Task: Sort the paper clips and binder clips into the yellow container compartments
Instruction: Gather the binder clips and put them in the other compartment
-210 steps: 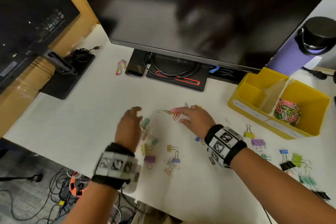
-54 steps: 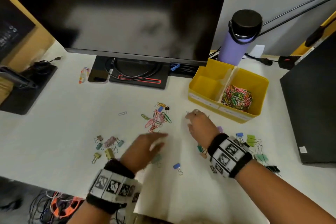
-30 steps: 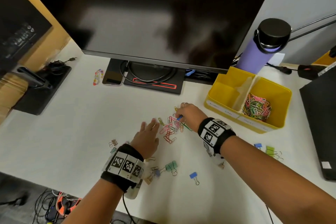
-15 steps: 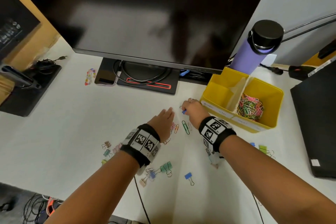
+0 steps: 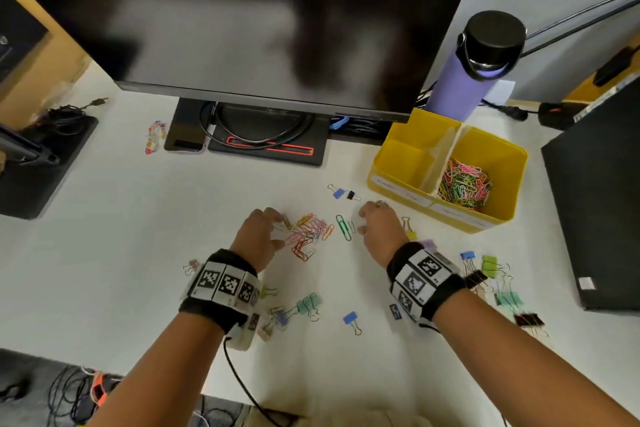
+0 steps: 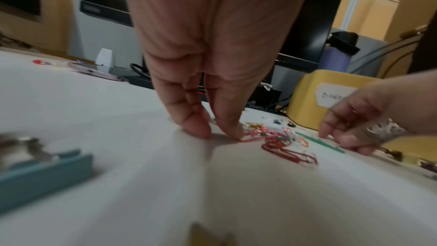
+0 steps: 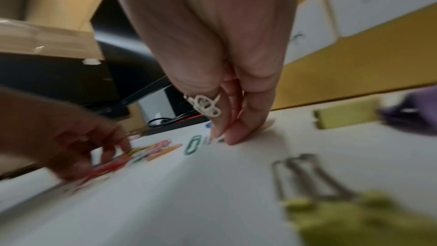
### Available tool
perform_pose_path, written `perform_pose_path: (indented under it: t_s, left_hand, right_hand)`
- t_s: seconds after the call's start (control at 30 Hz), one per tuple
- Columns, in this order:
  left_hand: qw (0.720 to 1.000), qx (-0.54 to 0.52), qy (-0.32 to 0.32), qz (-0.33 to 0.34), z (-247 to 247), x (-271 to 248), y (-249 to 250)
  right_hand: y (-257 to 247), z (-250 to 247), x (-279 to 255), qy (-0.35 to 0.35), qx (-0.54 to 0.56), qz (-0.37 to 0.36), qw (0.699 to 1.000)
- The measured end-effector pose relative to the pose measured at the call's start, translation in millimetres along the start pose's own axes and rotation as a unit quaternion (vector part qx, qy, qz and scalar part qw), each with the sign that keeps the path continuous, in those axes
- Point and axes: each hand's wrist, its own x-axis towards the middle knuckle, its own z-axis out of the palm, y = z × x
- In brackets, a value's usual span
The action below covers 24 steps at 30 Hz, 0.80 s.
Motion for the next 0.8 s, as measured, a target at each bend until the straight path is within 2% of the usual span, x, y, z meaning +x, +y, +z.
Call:
perform_pose_path:
  t_s: [0.17, 0.3, 0.37, 0.57, 0.8]
  left_hand:
    - [0.999, 0.032, -0.016, 0.032, 7, -3, 17]
    - [0.982, 0.128, -0.097, 0.100, 11, -7, 24]
    - [0.974, 0.160, -0.117, 0.110, 16, -11, 22]
    - [0.973, 0.191, -0.058, 0.111, 26, -29, 18]
    - [0.992, 0.121, 0.020, 0.035, 30, -17, 30]
  right_hand:
    - [-20, 19, -5, -0.029, -0.011, -0.055, 0.998]
    - [-12, 18, -11, 0.021, 0.010, -0.068, 0.997]
    - [-7, 16, -15, 0.026, 0.004, -0.069, 0.997]
    - [-22, 24, -10, -0.041, -0.051, -0.098, 0.993]
    - [-31, 20, 2, -0.023, -0.057, -0.152, 0.986]
